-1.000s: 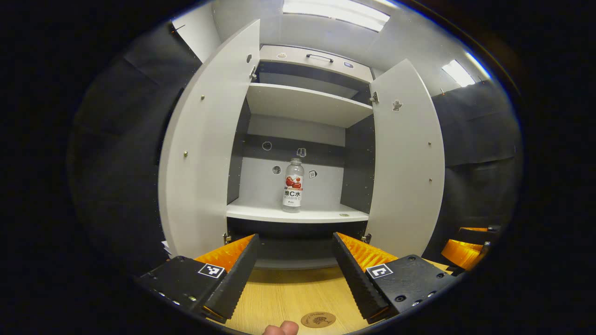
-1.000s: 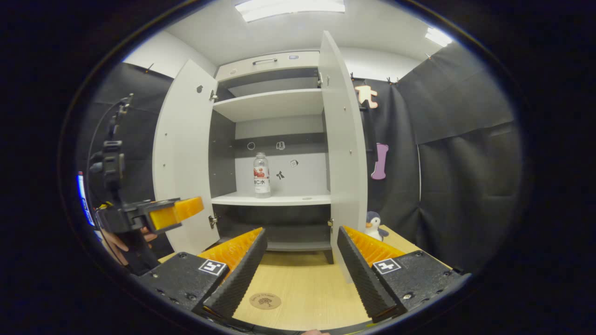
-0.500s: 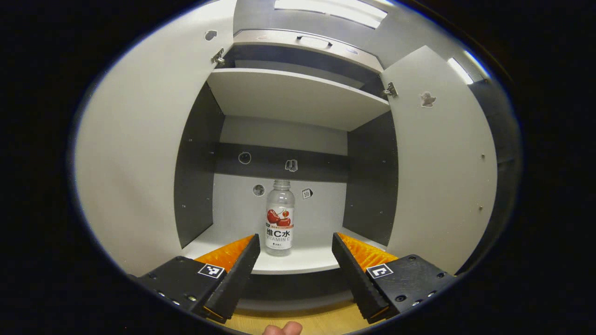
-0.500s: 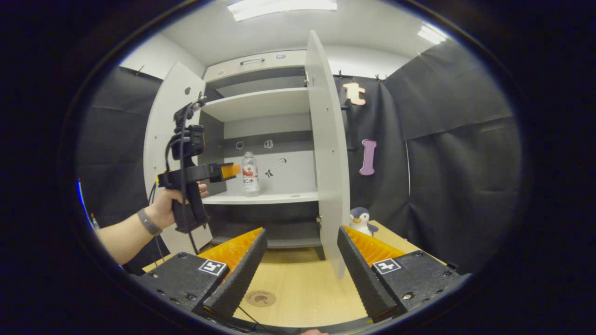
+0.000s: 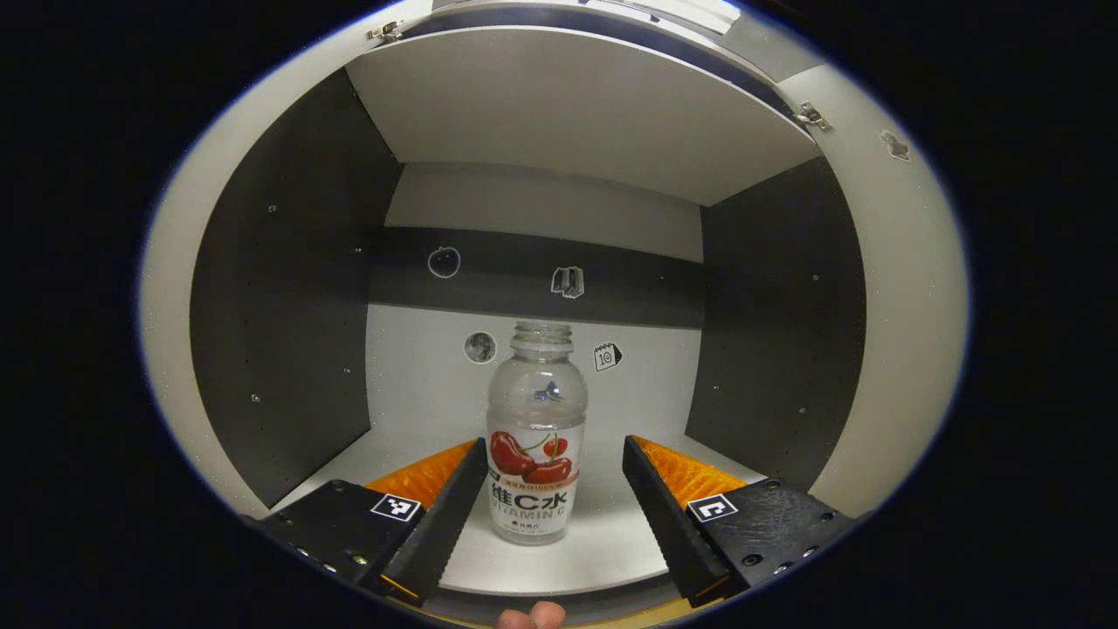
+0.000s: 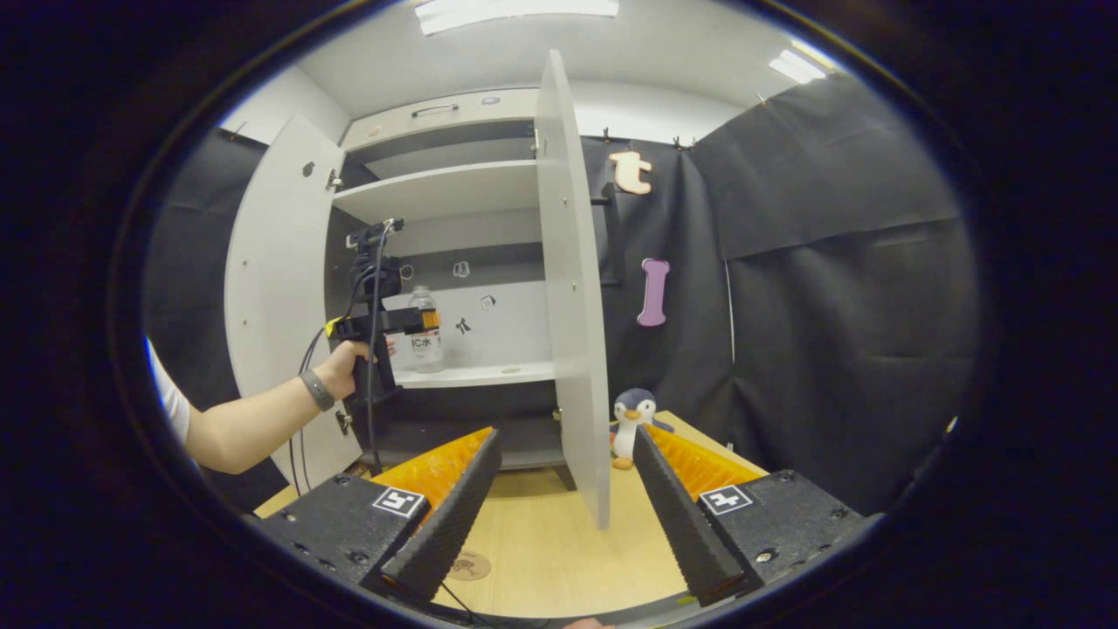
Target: Grasp the bottle in the cabinet with the left hand and place it on the coaster, then close the right door with the right hand and the left door with the left hand.
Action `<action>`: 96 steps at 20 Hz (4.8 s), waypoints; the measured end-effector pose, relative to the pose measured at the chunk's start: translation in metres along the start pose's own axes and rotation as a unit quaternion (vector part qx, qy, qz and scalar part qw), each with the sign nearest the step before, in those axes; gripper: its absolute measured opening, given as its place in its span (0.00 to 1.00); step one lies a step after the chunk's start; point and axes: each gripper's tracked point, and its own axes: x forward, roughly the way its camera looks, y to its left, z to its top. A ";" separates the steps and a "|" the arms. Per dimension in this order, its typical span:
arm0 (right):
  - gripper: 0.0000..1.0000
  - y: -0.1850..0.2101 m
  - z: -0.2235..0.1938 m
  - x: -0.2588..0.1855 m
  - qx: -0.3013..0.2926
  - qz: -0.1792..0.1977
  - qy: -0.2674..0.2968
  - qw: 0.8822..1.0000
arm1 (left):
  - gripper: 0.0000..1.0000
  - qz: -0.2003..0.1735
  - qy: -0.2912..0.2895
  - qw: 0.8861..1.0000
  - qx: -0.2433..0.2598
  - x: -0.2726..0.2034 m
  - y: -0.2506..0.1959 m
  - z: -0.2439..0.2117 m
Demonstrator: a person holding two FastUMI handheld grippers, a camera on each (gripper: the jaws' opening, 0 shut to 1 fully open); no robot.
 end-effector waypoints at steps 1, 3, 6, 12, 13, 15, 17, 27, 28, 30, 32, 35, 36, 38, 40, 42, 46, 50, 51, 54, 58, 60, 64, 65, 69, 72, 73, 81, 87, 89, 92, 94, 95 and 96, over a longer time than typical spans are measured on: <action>0.99 -0.002 0.000 0.002 0.004 -0.003 0.001 1.000 | 0.95 0.005 -0.003 1.000 0.004 0.006 0.002 0.002; 0.99 -0.003 0.001 0.005 0.007 -0.006 0.002 1.000 | 0.95 0.009 -0.003 1.000 0.002 0.015 0.003 0.003; 0.99 -0.002 0.000 0.008 0.003 -0.005 0.003 1.000 | 0.95 0.021 -0.011 1.000 0.001 0.023 0.009 0.009; 0.99 0.005 0.004 0.013 -0.001 0.009 -0.002 1.000 | 0.79 0.009 -0.013 1.000 0.003 0.012 0.012 0.016; 0.99 0.006 0.005 0.013 -0.004 0.011 -0.004 1.000 | 0.79 0.005 -0.015 1.000 0.001 0.005 0.011 0.019; 0.98 0.008 0.007 0.014 -0.010 0.019 -0.006 1.000 | 0.78 -0.007 -0.021 1.000 -0.001 -0.013 0.008 0.024; 0.99 0.012 0.007 0.015 -0.016 0.027 -0.007 0.999 | 0.78 -0.019 -0.029 0.999 0.003 -0.034 0.001 0.030; 0.99 0.039 0.028 0.010 -0.033 0.095 -0.031 0.994 | 0.78 -0.035 -0.060 0.997 0.018 -0.175 -0.034 0.003; 0.99 0.040 0.031 0.007 -0.033 0.099 -0.035 0.994 | 0.82 -0.027 -0.065 0.997 0.024 -0.189 -0.034 -0.011; 0.99 0.041 0.035 0.002 -0.037 0.104 -0.039 0.993 | 0.78 -0.014 -0.057 0.998 0.033 -0.210 -0.033 -0.051; 0.99 0.044 0.034 -0.003 -0.044 0.110 -0.036 0.992 | 0.78 -0.009 -0.032 0.999 0.036 -0.228 -0.040 -0.095; 0.99 0.049 0.033 -0.009 -0.051 0.119 -0.037 0.991 | 0.78 -0.008 -0.017 0.999 0.032 -0.251 -0.053 -0.145; 0.99 0.053 0.034 -0.012 -0.052 0.124 -0.038 0.990 | 0.78 -0.011 -0.015 0.999 0.034 -0.258 -0.059 -0.161; 0.99 0.060 0.034 -0.016 -0.051 0.134 -0.039 0.989 | 0.78 -0.015 -0.002 0.999 0.040 -0.270 -0.069 -0.198; 0.99 0.065 0.030 -0.018 -0.045 0.141 -0.031 0.988 | 0.78 -0.015 0.015 0.999 0.040 -0.282 -0.077 -0.229; 0.99 0.068 0.026 -0.020 -0.037 0.143 -0.021 0.989 | 0.78 -0.019 0.029 0.999 0.035 -0.289 -0.085 -0.252; 0.99 0.064 0.018 -0.022 -0.039 0.131 -0.004 0.991 | 0.78 -0.010 0.025 0.999 0.027 -0.300 -0.085 -0.271; 1.00 0.064 0.010 -0.023 -0.047 0.130 0.020 0.990 | 0.78 -0.009 0.016 0.999 0.042 -0.305 -0.088 -0.273; 1.00 0.066 0.010 -0.022 -0.046 0.132 0.023 0.990 | 0.78 -0.008 0.012 0.999 0.040 -0.306 -0.089 -0.273; 0.99 0.070 0.011 -0.022 -0.049 0.134 0.021 0.989 | 0.78 -0.006 0.012 1.000 0.027 -0.307 -0.087 -0.275; 0.99 0.068 -0.001 -0.025 -0.041 0.134 0.038 0.989 | 0.82 0.002 0.033 0.999 0.022 -0.311 -0.084 -0.288; 0.99 0.063 -0.006 -0.026 -0.034 0.129 0.045 0.990 | 0.84 -0.003 0.036 0.999 0.022 -0.312 -0.083 -0.289; 1.00 0.056 -0.012 -0.025 -0.036 0.124 0.050 0.990 | 0.94 -0.017 0.029 0.999 0.008 -0.318 -0.084 -0.281; 1.00 0.054 -0.013 -0.025 -0.040 0.122 0.049 0.990 | 0.94 -0.018 0.024 1.000 0.007 -0.322 -0.084 -0.277; 0.99 0.051 -0.016 -0.029 -0.056 0.126 0.047 0.989 | 0.93 -0.018 -0.003 1.000 0.006 -0.332 -0.080 -0.242; 0.99 0.049 -0.013 -0.033 -0.058 0.128 0.031 0.990 | 0.94 -0.022 -0.029 0.999 0.003 -0.340 -0.078 -0.196; 1.00 0.048 -0.011 -0.033 -0.053 0.129 0.025 0.990 | 0.93 -0.022 -0.037 0.999 0.001 -0.343 -0.076 -0.178; 0.99 0.024 0.027 -0.020 -0.017 0.106 -0.035 0.994 | 0.94 0.006 -0.061 0.998 0.015 -0.359 -0.047 -0.065; 0.99 -0.007 0.095 -0.002 0.009 0.096 -0.092 0.991 | 0.93 0.020 -0.039 0.999 -0.009 -0.364 -0.031 -0.049; 0.99 -0.028 0.122 0.012 0.012 0.084 -0.115 0.990 | 0.93 0.019 -0.033 0.999 -0.005 -0.365 -0.028 -0.052; 0.99 -0.071 0.154 0.048 0.008 0.052 -0.117 0.992 | 0.93 0.039 -0.030 0.999 0.010 -0.369 -0.019 -0.056; 0.99 -0.090 0.171 0.073 0.016 0.041 -0.117 0.992 | 0.93 0.040 -0.028 0.999 0.012 -0.374 -0.025 -0.066; 0.99 -0.099 0.177 0.086 0.019 0.035 -0.116 0.992 | 0.93 0.040 -0.029 0.999 0.012 -0.376 -0.026 -0.067; 0.98 -0.107 0.178 0.098 0.021 0.033 -0.111 0.993 | 0.94 0.041 -0.028 0.999 0.013 -0.377 -0.026 -0.067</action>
